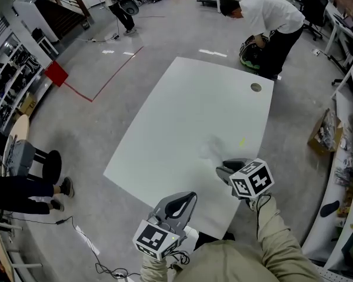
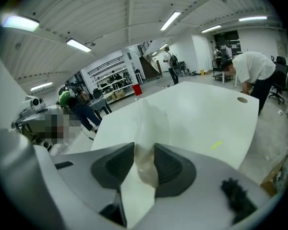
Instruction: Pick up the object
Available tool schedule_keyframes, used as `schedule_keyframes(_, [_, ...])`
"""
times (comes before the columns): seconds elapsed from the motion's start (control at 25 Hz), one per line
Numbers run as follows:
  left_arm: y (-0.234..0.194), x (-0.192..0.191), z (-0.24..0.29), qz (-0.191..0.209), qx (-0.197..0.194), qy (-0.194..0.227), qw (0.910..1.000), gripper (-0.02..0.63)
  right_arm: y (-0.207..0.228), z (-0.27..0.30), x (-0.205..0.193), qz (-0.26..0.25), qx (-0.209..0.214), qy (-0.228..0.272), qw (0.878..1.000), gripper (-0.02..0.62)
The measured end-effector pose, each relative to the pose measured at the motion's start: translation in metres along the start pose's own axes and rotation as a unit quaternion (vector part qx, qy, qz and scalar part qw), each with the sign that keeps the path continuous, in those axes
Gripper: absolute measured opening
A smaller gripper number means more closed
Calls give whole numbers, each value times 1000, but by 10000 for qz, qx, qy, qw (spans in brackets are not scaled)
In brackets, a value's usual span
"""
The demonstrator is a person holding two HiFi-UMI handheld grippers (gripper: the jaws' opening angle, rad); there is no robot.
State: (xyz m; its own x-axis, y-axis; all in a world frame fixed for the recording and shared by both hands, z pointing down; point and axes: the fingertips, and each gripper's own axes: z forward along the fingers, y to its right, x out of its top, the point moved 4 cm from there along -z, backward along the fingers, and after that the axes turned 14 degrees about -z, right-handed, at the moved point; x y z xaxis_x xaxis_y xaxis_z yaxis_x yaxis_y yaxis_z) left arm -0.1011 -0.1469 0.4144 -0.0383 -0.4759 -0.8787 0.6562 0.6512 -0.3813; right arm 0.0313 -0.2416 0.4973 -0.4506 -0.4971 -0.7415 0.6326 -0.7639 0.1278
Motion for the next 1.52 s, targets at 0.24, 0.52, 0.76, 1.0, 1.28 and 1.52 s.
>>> schedule_keyframes(0.24, [8,-3,1,36,20,-8,10000,6,-5,-3,-3,-675,-155,-449,9966,134])
schedule_keyframes(0.52, [7,-2,-1,23,60,22,10000,6,-26,4,-1,-2052,-18,-1175,9716,117])
schedule_keyframes(0.76, [3,-3,-4,-36,131,54,9999,6,-37,14,-3,-2910,-60,-1709,9413,118])
schedule_keyframes(1.0, [-3,-4,-10,-58,201,107,9997,6,-40,33,-6,-3733,-466,-2170,9007,178])
schedule_keyframes(1.28, [-14,-7,-23,-178,403,198,9988,6,-49,58,-9,-4361,-839,-2589,8578,336])
schedule_keyframes(1.52, [-24,-8,-31,-242,475,254,9983,6,-36,66,-9,-3583,-652,-2669,8923,366])
